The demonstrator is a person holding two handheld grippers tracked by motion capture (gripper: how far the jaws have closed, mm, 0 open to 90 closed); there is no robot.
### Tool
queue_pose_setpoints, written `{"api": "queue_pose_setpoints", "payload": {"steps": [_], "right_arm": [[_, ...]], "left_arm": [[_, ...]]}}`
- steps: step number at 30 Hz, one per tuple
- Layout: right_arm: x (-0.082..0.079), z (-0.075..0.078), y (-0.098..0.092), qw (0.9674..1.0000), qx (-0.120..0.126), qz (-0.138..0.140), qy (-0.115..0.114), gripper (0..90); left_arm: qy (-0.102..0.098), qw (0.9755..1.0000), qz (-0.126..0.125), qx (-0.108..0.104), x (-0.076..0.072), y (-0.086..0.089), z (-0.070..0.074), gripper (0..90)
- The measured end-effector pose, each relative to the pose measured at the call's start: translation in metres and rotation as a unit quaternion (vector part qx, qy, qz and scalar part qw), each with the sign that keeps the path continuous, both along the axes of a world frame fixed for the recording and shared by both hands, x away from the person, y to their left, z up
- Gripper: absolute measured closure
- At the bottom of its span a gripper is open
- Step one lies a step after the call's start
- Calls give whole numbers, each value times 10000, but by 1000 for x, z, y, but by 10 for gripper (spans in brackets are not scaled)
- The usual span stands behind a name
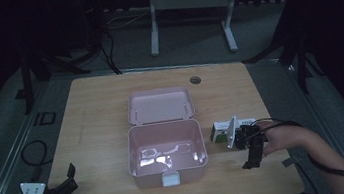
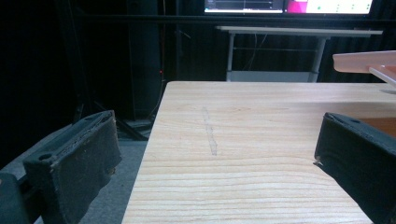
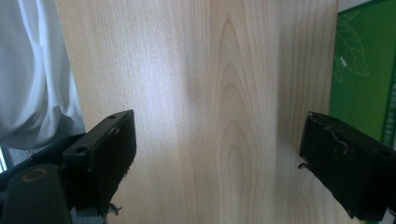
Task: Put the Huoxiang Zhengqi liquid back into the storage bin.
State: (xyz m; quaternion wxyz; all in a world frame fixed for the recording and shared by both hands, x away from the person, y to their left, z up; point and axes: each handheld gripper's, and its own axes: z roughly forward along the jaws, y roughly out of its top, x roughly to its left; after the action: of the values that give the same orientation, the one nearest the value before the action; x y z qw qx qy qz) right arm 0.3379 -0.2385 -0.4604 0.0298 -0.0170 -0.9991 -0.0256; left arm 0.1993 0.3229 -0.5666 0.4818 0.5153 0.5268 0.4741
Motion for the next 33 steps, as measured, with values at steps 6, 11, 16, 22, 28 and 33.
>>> {"api": "queue_pose_setpoints", "payload": {"steps": [6,11,16,22,28,33], "right_arm": [[4,14,3,9999,-21,73,-103,131],[9,27,3,9998,-23,98,-186,133],[16,40,2,9993,24,78,-360,145],[29,50,1,9985,16,23,-540,151],[44,52,-1,9981,20,2,-621,174],[55,52,-2,9975,-36,5,-712,226]], "left_arm": [[-2,10000,-6,-1,0,0,0,2],[7,10000,-18,-7,0,0,0,2],[5,10000,-22,-11,0,0,0,2],[1,10000,-34,-13,0,0,0,2],[6,10000,-60,-23,0,1,0,2],[-33,10000,-63,-37,-1,1,0,2]]}}
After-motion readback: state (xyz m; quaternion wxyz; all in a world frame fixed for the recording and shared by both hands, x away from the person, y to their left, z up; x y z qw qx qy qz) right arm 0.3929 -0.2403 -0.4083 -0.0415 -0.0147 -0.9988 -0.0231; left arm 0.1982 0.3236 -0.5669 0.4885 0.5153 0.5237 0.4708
